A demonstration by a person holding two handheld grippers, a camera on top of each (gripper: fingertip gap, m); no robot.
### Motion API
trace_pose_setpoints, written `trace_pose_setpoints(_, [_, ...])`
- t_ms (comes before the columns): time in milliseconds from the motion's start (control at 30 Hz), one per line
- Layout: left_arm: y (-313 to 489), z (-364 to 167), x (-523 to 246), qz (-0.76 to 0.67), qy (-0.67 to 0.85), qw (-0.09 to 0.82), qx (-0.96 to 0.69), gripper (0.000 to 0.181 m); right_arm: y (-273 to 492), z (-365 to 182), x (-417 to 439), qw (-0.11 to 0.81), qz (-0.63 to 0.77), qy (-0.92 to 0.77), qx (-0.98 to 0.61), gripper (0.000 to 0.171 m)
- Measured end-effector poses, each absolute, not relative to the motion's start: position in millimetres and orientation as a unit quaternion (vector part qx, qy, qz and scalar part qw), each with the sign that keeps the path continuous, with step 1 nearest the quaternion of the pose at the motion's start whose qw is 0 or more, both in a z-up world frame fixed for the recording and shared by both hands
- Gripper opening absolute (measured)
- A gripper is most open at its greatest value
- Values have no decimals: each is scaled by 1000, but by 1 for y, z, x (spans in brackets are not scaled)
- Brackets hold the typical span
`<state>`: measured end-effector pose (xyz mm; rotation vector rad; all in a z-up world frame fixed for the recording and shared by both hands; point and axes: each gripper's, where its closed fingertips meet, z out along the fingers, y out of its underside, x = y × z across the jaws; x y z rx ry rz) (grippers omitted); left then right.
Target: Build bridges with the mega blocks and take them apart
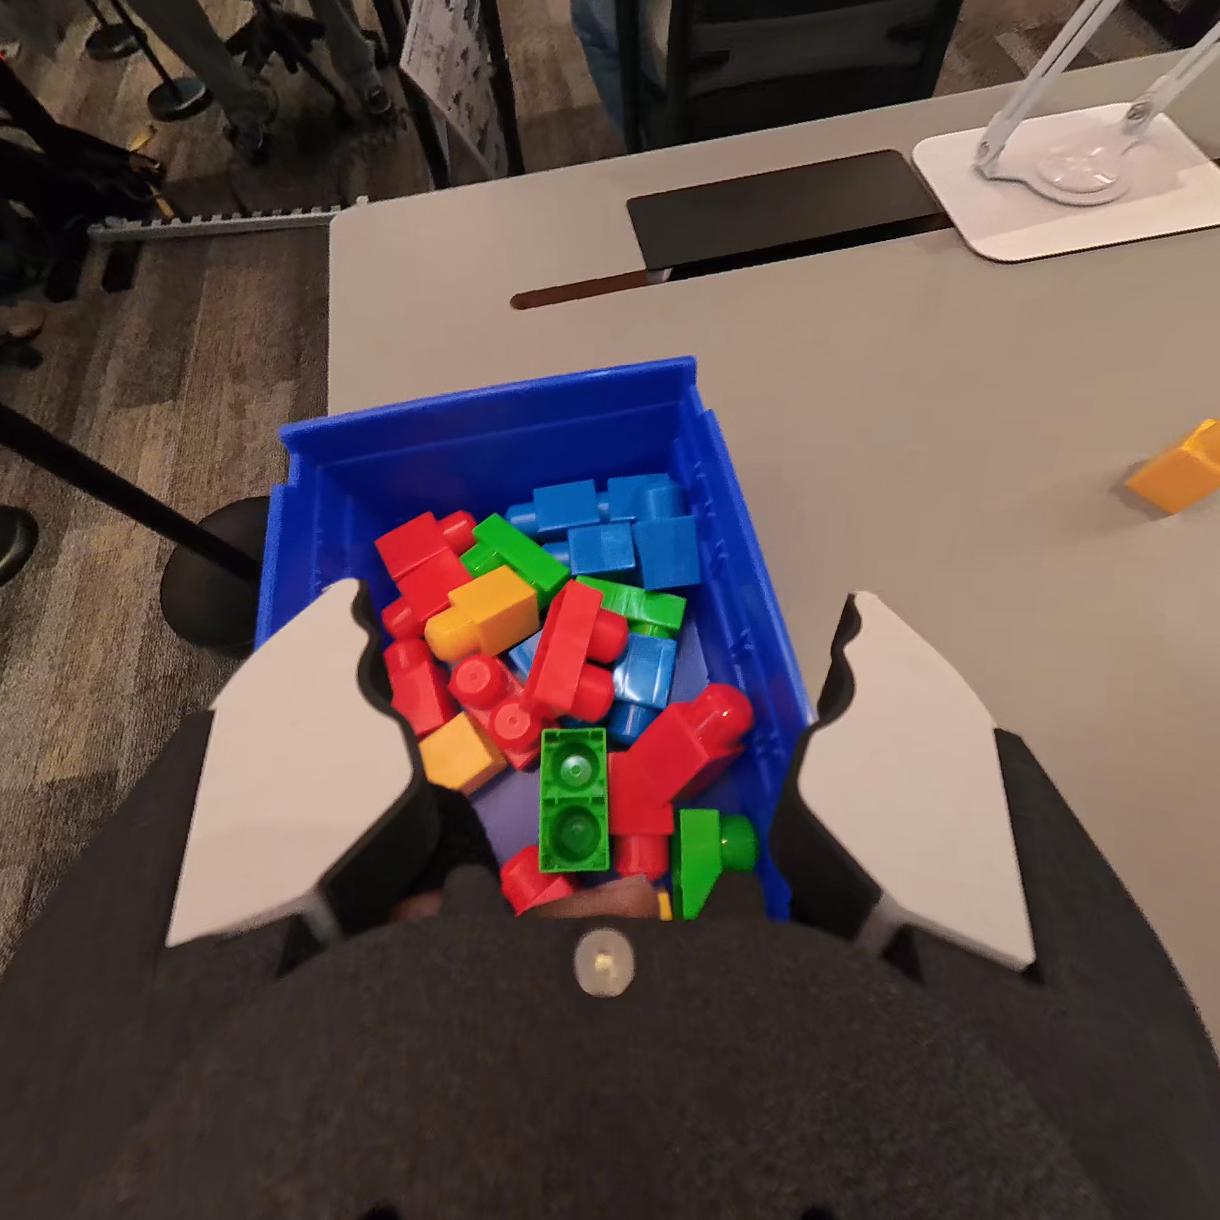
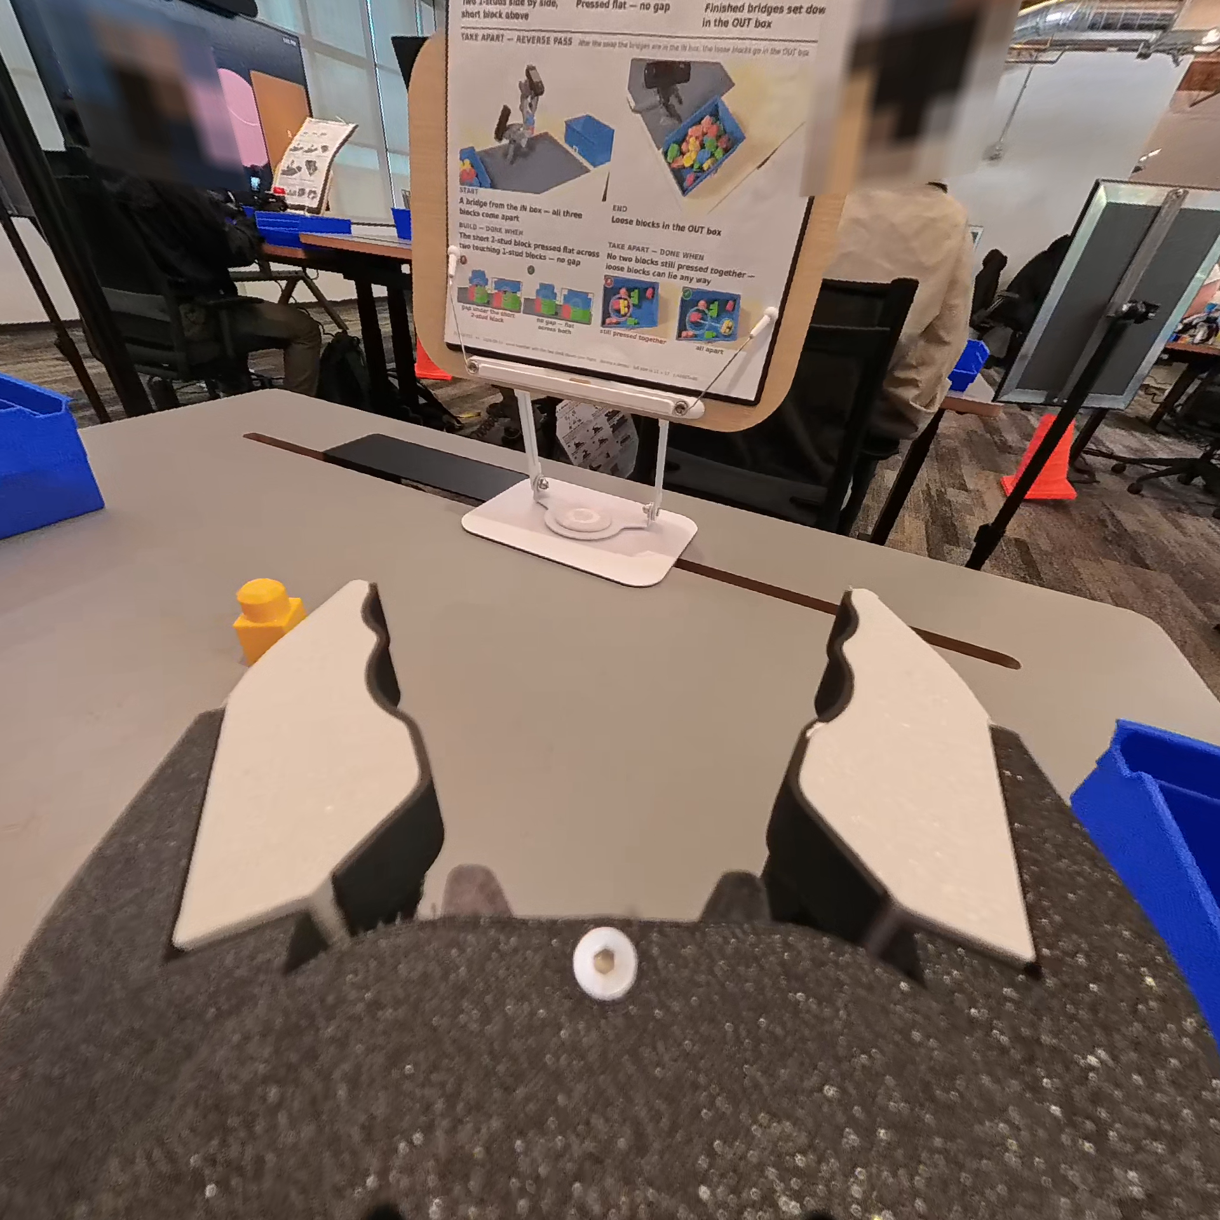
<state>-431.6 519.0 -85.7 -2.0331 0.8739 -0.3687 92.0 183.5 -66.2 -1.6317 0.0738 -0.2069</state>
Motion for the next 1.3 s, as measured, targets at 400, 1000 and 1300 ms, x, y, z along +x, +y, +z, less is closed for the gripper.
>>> trace_pose_setpoints(400, [514, -118, -467, -134, 349, 405, -834, 119, 188, -63, 88, 678, -95, 28, -728, 124])
trace_pose_setpoints(1000, [489, -161, -490, -123, 355, 355, -856, 111, 184, -62, 93, 676, -102, 30, -729, 124])
trace_pose_setpoints(1300, [482, -168, -492, -117, 370, 337, -857, 105, 186, -61, 92, 674, -104, 28, -731, 124])
